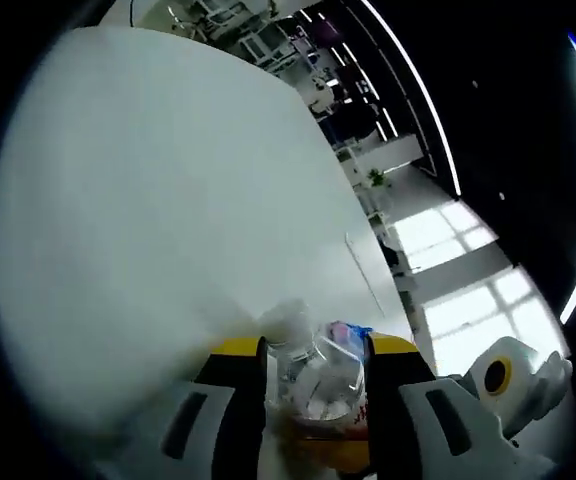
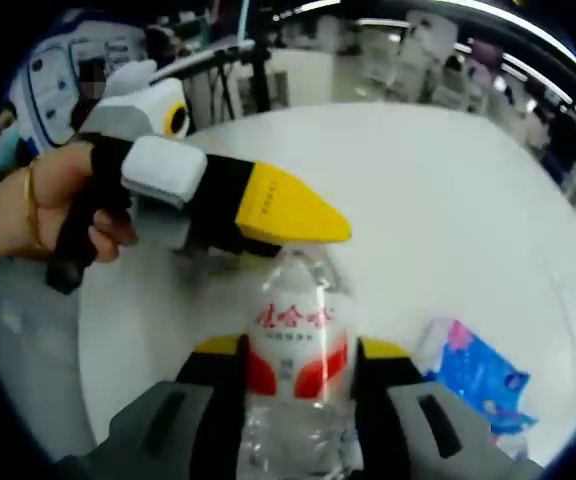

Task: Arrange the tabletop items into an orderly group along one side of the table until the central work area is clear of visible clutter.

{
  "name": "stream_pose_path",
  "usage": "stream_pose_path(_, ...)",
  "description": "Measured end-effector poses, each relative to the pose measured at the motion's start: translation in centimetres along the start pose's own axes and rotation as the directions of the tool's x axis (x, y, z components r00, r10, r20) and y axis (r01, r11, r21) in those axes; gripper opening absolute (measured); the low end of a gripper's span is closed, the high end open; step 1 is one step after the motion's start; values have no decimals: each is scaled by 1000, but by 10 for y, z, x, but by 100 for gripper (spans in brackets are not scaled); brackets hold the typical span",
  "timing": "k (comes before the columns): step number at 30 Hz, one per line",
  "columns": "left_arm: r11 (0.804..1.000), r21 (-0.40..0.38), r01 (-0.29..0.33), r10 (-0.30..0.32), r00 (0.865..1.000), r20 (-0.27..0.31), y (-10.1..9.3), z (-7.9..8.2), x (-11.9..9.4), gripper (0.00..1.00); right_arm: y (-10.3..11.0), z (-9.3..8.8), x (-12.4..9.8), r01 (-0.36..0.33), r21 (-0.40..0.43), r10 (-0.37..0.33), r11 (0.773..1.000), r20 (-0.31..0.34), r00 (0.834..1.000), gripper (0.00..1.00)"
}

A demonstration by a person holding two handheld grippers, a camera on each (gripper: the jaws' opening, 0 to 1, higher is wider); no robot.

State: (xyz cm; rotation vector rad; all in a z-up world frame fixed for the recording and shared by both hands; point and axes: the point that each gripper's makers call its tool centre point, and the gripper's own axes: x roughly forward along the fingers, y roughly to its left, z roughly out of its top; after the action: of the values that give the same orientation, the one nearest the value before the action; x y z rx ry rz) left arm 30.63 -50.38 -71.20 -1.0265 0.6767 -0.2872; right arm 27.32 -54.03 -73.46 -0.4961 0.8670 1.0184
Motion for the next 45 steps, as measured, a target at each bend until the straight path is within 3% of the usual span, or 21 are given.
stream_pose_path(6, 999, -41, -25, 26, 1000, 5, 6, 1, 2, 27, 0, 0, 0, -4, -6, 4, 1000, 3, 1000, 39)
stream_pose_path(11, 989, -136, -49, 53, 998, 26, 9, 3, 5, 25, 1, 1, 1, -9, -14, 10, 1000, 7, 1000, 38)
stream_pose_path(28, 982, -183, -55, 66, 996, 56, 5, 6, 7, 21, -1, 1, -2, -1, 2, 1, 1000, 28, 1000, 38)
stream_pose_path(32, 986, -162, -49, 59, 997, 58, -1, 9, 8, 21, -4, 3, -4, 8, 18, -9, 1000, 51, 999, 38)
stream_pose_path(37, 996, -77, -35, 41, 996, 74, -15, 16, 8, 21, -8, 7, -10, 42, 17, -43, 999, 92, 995, 38)
stream_pose_path(45, 992, 120, -28, 17, 995, 93, -44, 30, 6, 20, -17, 20, -20, 97, 53, -105, 994, 181, 978, 37)
